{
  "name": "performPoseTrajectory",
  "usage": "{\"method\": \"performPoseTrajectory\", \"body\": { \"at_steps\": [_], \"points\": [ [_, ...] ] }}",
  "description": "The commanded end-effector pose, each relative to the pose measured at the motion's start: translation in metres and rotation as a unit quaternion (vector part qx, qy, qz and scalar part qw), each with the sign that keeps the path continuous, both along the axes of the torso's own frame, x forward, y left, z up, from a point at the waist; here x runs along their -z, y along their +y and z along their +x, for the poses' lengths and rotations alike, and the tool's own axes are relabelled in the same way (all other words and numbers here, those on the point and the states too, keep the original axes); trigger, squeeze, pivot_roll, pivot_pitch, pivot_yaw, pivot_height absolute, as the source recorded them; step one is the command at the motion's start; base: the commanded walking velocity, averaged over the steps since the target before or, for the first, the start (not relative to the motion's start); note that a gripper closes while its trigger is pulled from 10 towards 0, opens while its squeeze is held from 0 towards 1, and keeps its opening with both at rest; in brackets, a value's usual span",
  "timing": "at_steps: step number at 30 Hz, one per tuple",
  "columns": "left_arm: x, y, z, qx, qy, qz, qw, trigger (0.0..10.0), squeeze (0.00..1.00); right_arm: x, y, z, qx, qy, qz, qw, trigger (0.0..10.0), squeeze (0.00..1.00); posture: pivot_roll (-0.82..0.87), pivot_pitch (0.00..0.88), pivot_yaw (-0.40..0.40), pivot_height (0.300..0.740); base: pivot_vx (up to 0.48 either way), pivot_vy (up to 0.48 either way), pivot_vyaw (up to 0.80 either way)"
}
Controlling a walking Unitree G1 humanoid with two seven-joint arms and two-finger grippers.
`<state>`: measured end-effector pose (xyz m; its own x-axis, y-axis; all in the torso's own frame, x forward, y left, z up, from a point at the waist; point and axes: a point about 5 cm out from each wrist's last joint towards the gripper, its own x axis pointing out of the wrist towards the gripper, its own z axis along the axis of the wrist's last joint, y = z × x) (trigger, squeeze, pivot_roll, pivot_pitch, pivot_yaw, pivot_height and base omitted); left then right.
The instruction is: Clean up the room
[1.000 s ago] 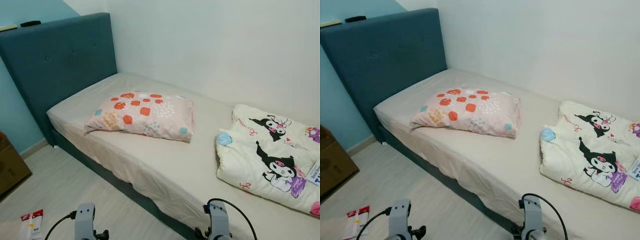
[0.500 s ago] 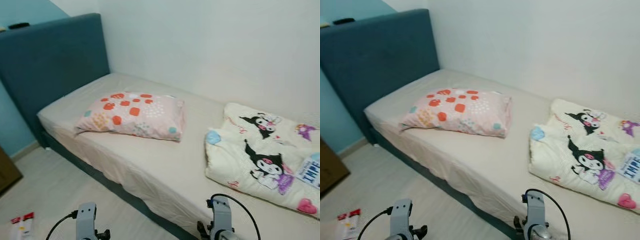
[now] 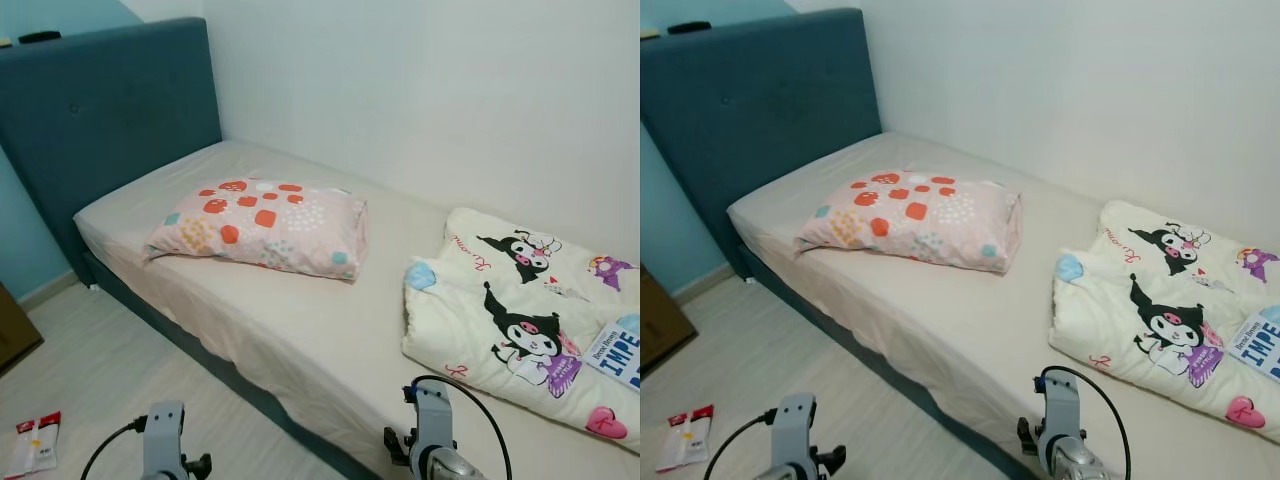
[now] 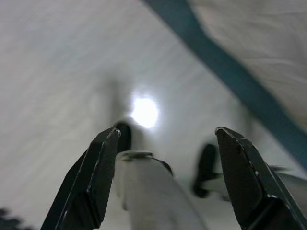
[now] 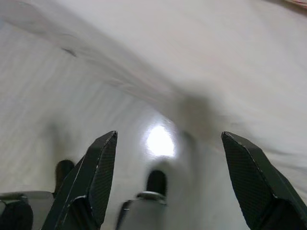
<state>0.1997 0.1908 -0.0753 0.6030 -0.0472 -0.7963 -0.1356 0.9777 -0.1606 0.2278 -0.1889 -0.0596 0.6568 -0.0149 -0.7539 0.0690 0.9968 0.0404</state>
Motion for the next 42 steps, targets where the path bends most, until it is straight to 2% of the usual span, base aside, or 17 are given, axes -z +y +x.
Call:
{"method": "performPoseTrajectory", "body": {
  "at_steps": [1,11,29,39,42],
  "points": [
    [0.0002,0.0012,-0.0006,-0.011,-0.001,-0.005,1.000,10.0,0.00,-0.0017,0.0007,0.0027,0.007,-0.007,0.003,1.000,10.0,0.00,0.06,0.000,-0.030,0.740,0.000,0.000,0.00],
    [0.0007,0.0003,-0.0015,0.007,0.004,-0.001,1.000,10.0,0.00,-0.0008,0.0016,0.0015,0.004,-0.005,0.003,1.000,10.0,0.00,0.06,0.000,-0.031,0.740,0.000,0.000,0.00],
    [0.0006,-0.0004,-0.0010,0.005,0.003,-0.004,1.000,10.0,0.00,-0.0004,0.0024,0.0010,0.007,-0.004,0.001,1.000,10.0,0.00,0.06,0.000,-0.025,0.740,0.000,-0.444,0.00],
    [0.0012,0.0003,-0.0021,-0.001,0.006,0.000,1.000,10.0,0.00,0.0010,0.0017,-0.0011,0.003,0.004,-0.002,1.000,10.0,0.00,0.06,0.000,-0.028,0.740,0.000,-0.110,0.00],
    [0.0015,0.0003,-0.0026,-0.001,0.008,0.001,1.000,10.0,0.00,0.0023,0.0018,-0.0029,-0.001,0.011,-0.003,1.000,10.0,0.00,0.06,0.000,-0.028,0.740,0.000,0.000,-0.74]
  ]
}}
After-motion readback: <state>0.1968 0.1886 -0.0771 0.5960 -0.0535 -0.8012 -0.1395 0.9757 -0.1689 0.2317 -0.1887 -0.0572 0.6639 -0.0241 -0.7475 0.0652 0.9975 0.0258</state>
